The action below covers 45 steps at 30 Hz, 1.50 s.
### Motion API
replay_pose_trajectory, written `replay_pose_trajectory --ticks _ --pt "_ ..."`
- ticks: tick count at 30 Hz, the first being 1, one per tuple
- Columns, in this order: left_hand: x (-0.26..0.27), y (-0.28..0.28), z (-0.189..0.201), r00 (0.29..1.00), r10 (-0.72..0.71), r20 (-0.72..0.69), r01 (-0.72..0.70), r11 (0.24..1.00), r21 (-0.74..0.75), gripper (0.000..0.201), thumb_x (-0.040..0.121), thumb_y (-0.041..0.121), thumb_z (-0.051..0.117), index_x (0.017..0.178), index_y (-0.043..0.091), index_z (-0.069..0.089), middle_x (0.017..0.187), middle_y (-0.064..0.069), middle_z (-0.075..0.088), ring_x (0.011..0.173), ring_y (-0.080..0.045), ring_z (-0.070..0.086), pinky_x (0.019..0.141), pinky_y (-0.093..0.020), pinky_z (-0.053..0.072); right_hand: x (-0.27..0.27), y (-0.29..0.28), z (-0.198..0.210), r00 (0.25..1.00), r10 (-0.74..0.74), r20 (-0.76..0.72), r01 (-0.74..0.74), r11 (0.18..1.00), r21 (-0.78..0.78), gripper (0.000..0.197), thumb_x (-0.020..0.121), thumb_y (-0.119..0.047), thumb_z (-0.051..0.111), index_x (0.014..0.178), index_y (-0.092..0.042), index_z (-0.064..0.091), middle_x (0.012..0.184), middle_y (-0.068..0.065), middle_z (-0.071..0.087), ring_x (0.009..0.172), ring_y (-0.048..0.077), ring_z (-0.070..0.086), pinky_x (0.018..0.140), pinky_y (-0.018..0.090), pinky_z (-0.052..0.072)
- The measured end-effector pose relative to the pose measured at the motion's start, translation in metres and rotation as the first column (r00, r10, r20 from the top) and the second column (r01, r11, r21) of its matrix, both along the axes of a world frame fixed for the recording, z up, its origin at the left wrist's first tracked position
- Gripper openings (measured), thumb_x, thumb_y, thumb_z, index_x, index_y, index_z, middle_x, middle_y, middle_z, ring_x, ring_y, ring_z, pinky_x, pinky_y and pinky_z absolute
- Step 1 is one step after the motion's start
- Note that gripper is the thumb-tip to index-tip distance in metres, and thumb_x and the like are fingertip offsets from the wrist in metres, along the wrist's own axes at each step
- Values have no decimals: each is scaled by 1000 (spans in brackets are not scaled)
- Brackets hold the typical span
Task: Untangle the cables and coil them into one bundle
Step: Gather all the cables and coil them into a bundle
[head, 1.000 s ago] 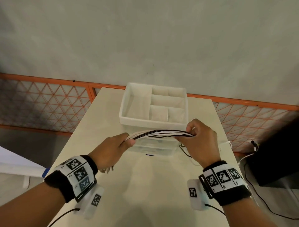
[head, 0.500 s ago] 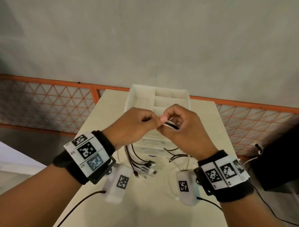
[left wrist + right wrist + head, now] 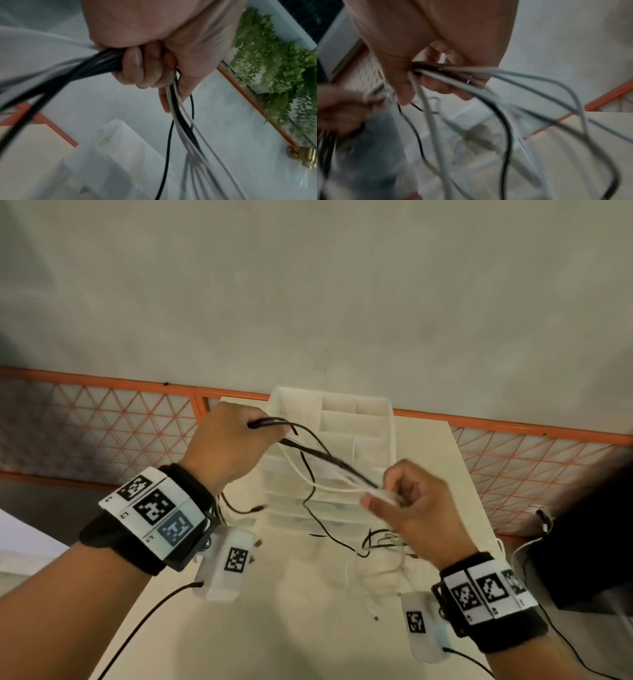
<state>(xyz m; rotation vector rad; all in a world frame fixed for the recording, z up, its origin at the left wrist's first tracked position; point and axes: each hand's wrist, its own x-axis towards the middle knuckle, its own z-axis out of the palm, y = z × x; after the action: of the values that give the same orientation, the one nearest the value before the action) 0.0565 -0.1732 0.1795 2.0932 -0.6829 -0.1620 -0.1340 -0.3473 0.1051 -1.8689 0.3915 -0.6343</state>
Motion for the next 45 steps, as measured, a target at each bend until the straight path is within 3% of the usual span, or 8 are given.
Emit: replay_pose_trajectory --ticks 10,19,24,28,32,37,40,45 --pt "12 15 28 950 -155 -271 168 985 28 43 79 44 77 77 3 65 49 6 27 42 -13 22 44 -24 20 -7 1 -76 801 -192 -568 -117 879 -463 37 81 -49 74 66 -24 51 69 -11 46 73 18 55 67 32 43" --pt "24 29 -8 999 0 -32 17 846 534 59 84 63 61 78 5 71 62 -6 59 59 -22 56 54 -29 37 -4 -5 23 921 -385 56 389 906 -167 43 83 -44 75 61 -11 59 52 7 46 48 7 35 45 21 32" --pt "35 39 -9 949 123 -290 -77 983 168 45 88 46 66 75 3 64 51 -1 34 44 -17 27 44 -23 23 -16 17 27 980 -182 -78 165 969 -183 43 83 -42 76 57 -12 57 48 -8 47 42 2 36 44 15 32" --pt "44 44 6 869 -16 -495 -118 964 -238 31 89 32 70 72 8 62 47 4 29 43 -13 19 39 -20 15 -32 26 -45 645 -264 -717 -163 869 -467 50 83 -72 58 65 -25 53 65 -10 57 70 9 60 68 30 45" --pt "43 45 26 857 -226 -464 11 907 -421 27 91 29 67 80 4 67 42 9 27 35 -8 20 40 -21 13 -42 34 -92 407 -242 -881 -286 882 -375 43 85 -76 48 105 -39 58 102 -13 66 114 14 61 91 38 31" --pt "38 51 39 843 -401 -359 281 896 -343 43 75 43 79 96 6 76 61 -6 31 46 -16 19 43 -23 20 -30 32 -44 667 -93 -740 -156 953 -260 89 55 -89 65 130 -44 51 123 -22 59 116 3 56 103 37 42" --pt "27 46 39 837 -413 -359 327 904 -276 35 80 31 77 95 -1 73 60 -8 30 47 -16 19 45 -23 19 -10 43 20 943 -8 -332 -56 982 -183 66 64 -79 69 118 -44 60 119 -25 64 108 -4 60 88 27 48" --pt "12 36 41 821 -429 -377 378 903 -204 28 82 21 76 84 -5 67 50 5 26 45 -13 19 45 -25 17 46 69 74 998 42 -55 -54 968 -245 22 85 -29 77 105 -27 67 97 -15 70 89 3 66 79 22 53"
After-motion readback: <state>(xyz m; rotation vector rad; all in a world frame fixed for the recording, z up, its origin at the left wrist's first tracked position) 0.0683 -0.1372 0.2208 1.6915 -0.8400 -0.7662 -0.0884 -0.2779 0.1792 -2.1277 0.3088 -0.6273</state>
